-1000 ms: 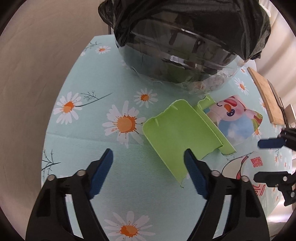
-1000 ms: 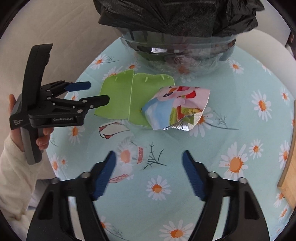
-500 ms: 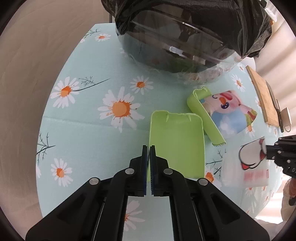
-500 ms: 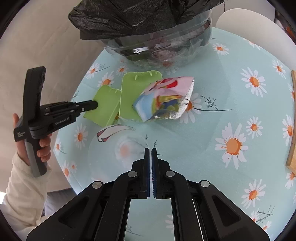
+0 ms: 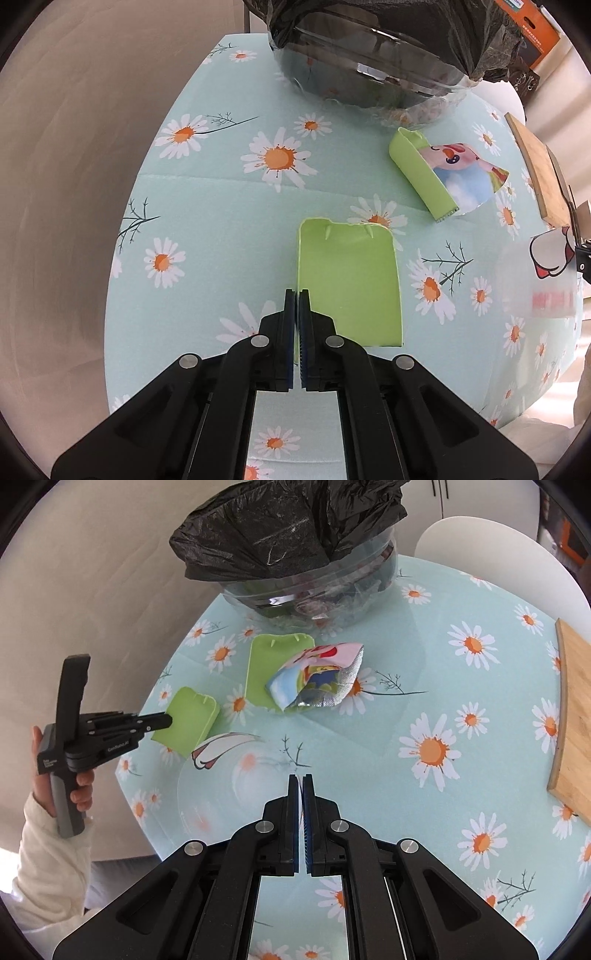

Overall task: Collect trash
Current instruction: 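Grasp the lime-green container piece with the left gripper while the right grasps the bird-print cup, then carry the green piece and bird-print cup over the bin and open both grippers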

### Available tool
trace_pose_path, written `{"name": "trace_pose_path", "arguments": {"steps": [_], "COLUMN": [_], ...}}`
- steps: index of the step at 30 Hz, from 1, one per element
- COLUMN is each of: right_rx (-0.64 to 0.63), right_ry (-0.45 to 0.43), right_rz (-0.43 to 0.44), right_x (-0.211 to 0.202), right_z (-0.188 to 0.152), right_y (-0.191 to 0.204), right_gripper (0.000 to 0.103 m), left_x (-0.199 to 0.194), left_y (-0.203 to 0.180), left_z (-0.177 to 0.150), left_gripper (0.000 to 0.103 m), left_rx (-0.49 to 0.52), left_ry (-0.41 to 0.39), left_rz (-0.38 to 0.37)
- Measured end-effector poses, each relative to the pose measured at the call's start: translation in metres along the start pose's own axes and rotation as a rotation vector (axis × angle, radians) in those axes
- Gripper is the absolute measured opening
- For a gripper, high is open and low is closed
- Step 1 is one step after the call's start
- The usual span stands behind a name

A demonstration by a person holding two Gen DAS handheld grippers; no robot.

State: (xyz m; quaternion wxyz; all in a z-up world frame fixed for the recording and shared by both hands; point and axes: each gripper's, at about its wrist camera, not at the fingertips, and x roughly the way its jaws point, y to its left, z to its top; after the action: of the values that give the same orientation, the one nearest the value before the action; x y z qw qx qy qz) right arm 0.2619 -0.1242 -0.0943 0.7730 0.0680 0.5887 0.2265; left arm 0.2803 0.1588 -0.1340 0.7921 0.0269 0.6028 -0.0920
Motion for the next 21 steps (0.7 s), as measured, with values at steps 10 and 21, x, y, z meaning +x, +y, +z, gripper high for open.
{"name": "trace_pose_path", "arguments": {"steps": [10, 21], "right_rx": [-0.055, -0.116], "right_ry": [-0.067, -0.179], "right_rz": [-0.028, -0.102], "right_x": [-0.033, -0.08], "right_z": [-0.007, 0.004], "right_y": [0.002, -0.001], "right_gripper": [0.002, 0.002], "left_x": [-0.05, -0.093], "left_y": [0.002, -0.009], "left_z": [-0.018, -0.01], "left_gripper": [0.002, 0.002], "left_rx": [-0.022, 0.006], "left_ry": [-0.077, -0.135], "left_rz": [0.038, 0.107]}}
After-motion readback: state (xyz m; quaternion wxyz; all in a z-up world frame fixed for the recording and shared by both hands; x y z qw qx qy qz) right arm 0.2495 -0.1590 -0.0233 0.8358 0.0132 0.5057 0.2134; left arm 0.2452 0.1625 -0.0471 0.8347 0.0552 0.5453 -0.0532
